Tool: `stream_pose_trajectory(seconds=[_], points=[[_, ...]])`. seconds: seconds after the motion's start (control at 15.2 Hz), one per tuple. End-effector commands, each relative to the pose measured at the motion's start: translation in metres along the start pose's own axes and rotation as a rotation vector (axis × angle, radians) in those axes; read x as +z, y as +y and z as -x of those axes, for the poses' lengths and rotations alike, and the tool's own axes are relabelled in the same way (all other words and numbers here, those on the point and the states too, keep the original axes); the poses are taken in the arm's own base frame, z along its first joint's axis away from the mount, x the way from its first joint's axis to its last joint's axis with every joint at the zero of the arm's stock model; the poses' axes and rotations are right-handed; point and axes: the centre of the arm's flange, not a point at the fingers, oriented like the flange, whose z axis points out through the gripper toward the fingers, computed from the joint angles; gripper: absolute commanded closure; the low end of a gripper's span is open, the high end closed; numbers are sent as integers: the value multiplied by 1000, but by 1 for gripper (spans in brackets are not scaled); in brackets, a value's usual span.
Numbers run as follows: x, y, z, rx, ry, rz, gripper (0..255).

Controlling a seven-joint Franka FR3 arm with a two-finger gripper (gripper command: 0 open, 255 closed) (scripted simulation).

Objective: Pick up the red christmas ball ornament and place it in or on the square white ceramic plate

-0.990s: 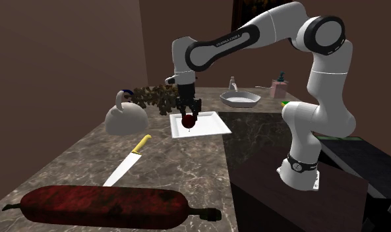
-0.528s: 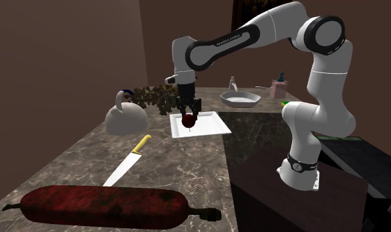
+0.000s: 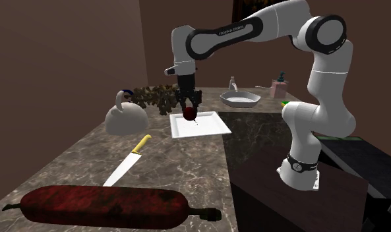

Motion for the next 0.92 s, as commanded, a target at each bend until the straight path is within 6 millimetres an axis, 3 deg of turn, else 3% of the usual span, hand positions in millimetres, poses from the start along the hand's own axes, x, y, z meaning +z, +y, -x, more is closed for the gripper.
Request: stream_pose_trajectory(seconds=[0.0,0.33,0.4,0.46,0.73,0.86], points=[[-12,-1,1,0,0,0,255],[-38,-4,1,0,0,0,255],[-33,-2,2,0,0,0,255],[-33,-2,2,0,0,0,0],[7,-70,2,-307,22,201,0],[12,-69,1,-310,22,203,0]])
